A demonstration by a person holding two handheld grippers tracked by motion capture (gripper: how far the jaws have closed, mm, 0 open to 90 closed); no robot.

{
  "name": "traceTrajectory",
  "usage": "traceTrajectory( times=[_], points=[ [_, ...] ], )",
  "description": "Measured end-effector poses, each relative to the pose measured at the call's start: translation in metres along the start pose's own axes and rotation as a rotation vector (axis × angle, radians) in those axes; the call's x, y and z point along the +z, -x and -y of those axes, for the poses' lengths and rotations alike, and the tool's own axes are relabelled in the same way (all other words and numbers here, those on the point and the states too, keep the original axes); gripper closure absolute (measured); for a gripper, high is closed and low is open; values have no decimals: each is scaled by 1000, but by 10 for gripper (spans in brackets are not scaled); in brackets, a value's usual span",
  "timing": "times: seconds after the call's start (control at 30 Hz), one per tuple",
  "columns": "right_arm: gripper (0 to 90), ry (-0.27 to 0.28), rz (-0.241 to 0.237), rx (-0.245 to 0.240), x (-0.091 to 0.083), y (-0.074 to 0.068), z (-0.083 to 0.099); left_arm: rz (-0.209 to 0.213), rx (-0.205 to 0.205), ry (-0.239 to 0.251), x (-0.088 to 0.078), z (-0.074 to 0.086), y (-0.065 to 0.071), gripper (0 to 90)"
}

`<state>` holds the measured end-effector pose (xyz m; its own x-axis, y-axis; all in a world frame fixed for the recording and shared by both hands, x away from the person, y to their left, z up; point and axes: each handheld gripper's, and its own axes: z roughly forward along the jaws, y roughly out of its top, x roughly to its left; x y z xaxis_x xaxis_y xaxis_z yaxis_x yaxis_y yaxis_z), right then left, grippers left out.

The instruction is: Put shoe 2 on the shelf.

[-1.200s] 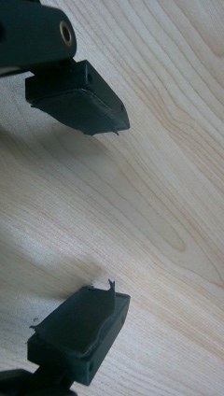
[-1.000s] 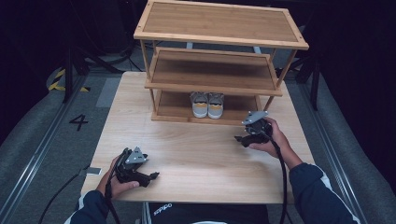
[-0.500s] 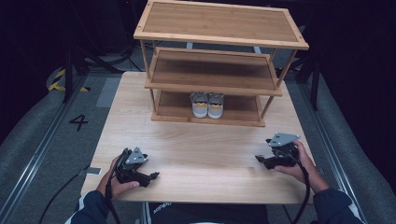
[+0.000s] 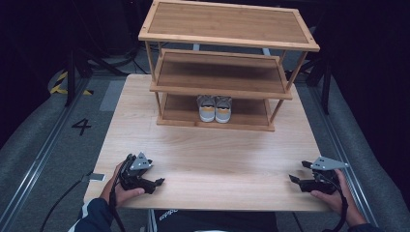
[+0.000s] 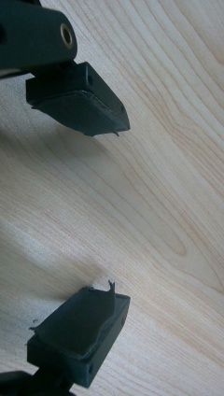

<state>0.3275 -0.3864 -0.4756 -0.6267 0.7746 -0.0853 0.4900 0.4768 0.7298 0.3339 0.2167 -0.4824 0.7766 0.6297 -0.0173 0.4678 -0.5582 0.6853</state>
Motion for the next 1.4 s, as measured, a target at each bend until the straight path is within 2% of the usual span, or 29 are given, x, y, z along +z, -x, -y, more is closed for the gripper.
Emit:
traceTrajectory(
  times=[0.1,0.17,0.2,0.67,0.9,1.4],
  points=[
    [223,-12,27,59,0,7,10,-1,-4,0,0,0,0,154],
    [203,17,3,121,0,13,18,-3,-6,0,0,0,0,153],
    [196,14,9,136,-1,15,18,-1,-8,1,0,0,0,153],
    [189,13,20,150,0,16,18,-1,-12,0,1,0,0,151],
    [190,14,26,158,0,17,18,3,2,-5,0,-1,-2,153],
    [190,14,23,149,0,18,18,0,3,-5,0,-1,-2,152]
  ],
)
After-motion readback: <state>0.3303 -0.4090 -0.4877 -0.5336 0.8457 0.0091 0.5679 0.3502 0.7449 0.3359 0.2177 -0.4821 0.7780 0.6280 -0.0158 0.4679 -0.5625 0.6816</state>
